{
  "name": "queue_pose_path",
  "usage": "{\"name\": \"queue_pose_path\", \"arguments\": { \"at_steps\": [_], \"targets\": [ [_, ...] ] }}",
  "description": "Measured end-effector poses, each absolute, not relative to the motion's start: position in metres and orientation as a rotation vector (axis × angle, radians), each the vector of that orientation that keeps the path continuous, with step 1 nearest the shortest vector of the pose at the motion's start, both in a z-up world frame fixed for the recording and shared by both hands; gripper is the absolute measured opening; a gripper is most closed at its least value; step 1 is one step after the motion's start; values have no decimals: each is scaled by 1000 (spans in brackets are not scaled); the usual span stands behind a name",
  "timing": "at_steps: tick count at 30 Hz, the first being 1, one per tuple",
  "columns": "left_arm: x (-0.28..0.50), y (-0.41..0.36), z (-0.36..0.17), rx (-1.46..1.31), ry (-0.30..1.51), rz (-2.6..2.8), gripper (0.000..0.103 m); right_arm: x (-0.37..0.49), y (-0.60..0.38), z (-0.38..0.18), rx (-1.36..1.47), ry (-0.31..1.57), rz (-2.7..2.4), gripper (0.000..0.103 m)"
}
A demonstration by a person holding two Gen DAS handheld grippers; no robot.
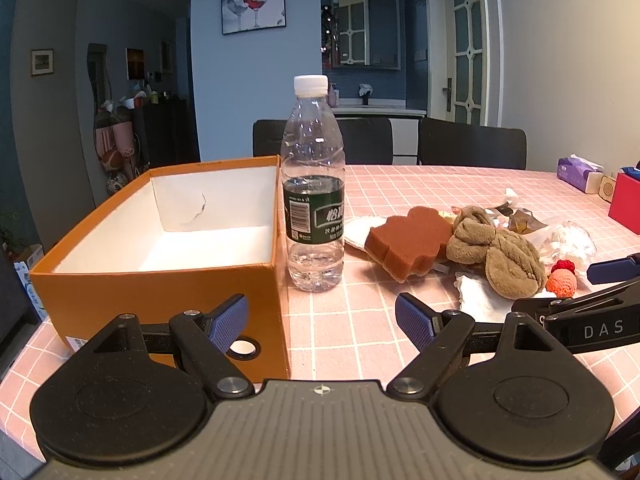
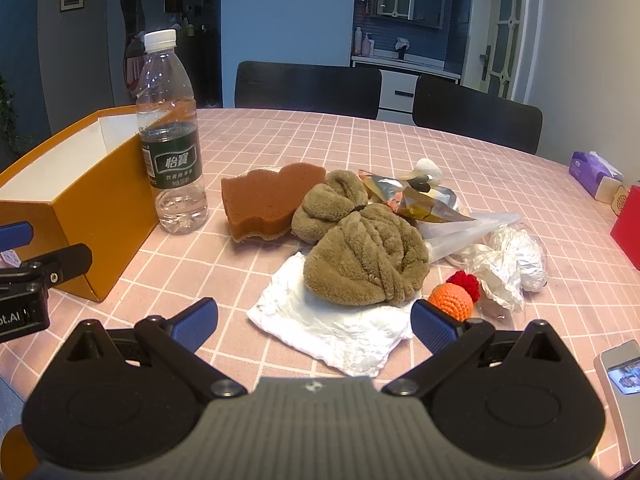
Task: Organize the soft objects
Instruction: 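Grasp the brown sponge with the left tool while the right tool grasps the brown towel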
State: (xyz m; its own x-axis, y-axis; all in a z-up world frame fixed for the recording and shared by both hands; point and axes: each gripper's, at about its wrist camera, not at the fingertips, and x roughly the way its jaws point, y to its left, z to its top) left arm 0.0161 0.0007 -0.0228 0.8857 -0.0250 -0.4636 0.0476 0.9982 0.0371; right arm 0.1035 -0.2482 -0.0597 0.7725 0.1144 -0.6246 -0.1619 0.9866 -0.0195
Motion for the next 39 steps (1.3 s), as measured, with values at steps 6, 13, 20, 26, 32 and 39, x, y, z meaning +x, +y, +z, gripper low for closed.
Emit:
{"name": "queue_pose_path", "arguments": {
  "at_steps": [6,13,20,26,32,39],
  "targets": [
    [25,-2,-26,42,515,-61,95,115,-255,-70,-52,674,151,100],
    [39,-11,-32,25,567,-134,87,133,-266,-91,-45,728,136,100],
    [55,-31,-43,40,614,-226,72,142,-282,-101,-43,730,109,89],
    [75,-52,-55,59,645,-329,53,156,-292,-107,-19,761,124,64],
    [99,-67,-61,45,677,-390,48,161,-294,-99,-40,755,149,45],
    [117,-72,-51,134,652,-343,66,171,-297,-76,-52,666,150,86]
  ]
}}
